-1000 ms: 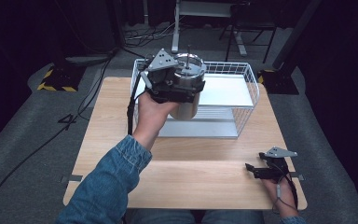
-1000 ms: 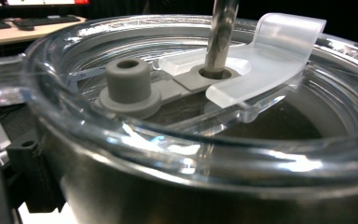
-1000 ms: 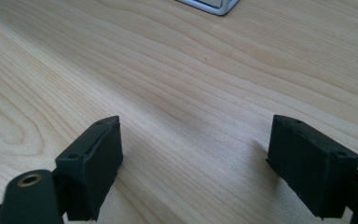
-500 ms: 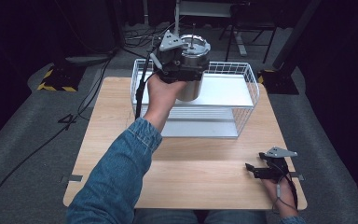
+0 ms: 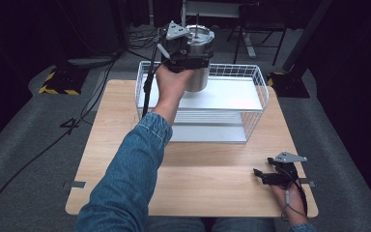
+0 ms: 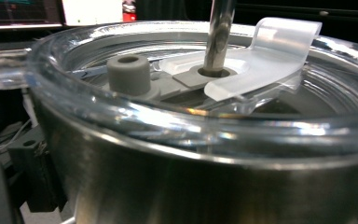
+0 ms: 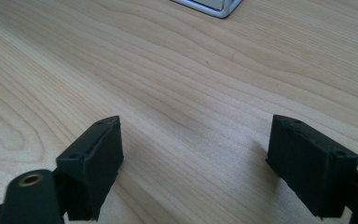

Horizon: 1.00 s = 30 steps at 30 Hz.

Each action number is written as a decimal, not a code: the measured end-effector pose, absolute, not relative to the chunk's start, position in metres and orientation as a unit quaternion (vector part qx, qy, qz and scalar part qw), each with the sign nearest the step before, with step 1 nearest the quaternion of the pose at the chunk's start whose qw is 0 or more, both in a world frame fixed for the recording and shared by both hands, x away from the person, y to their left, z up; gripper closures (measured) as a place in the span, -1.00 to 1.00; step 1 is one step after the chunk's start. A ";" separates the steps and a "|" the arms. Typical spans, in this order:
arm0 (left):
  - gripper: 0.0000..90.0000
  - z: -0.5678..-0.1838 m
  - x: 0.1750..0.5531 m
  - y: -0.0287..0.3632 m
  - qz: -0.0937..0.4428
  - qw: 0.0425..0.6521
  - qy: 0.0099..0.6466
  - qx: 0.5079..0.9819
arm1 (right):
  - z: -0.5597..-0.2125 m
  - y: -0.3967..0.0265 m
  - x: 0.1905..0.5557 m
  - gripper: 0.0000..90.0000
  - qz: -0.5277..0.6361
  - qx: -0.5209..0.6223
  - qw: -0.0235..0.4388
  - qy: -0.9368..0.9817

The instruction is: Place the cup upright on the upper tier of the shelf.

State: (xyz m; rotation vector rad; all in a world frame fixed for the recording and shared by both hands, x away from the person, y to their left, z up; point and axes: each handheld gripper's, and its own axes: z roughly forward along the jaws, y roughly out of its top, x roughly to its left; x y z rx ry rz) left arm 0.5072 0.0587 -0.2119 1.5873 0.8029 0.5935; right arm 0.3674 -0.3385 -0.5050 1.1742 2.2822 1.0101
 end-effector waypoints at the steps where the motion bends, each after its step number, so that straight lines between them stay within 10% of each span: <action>1: -0.92 -0.213 0.510 0.059 0.259 0.591 0.348 0.680 | -0.505 -0.339 0.367 -0.59 0.360 0.418 0.191 0.812; 30: -0.92 -0.253 0.532 0.042 0.258 0.567 0.384 0.682 | -0.505 -0.339 0.367 -0.59 0.360 0.418 0.189 0.812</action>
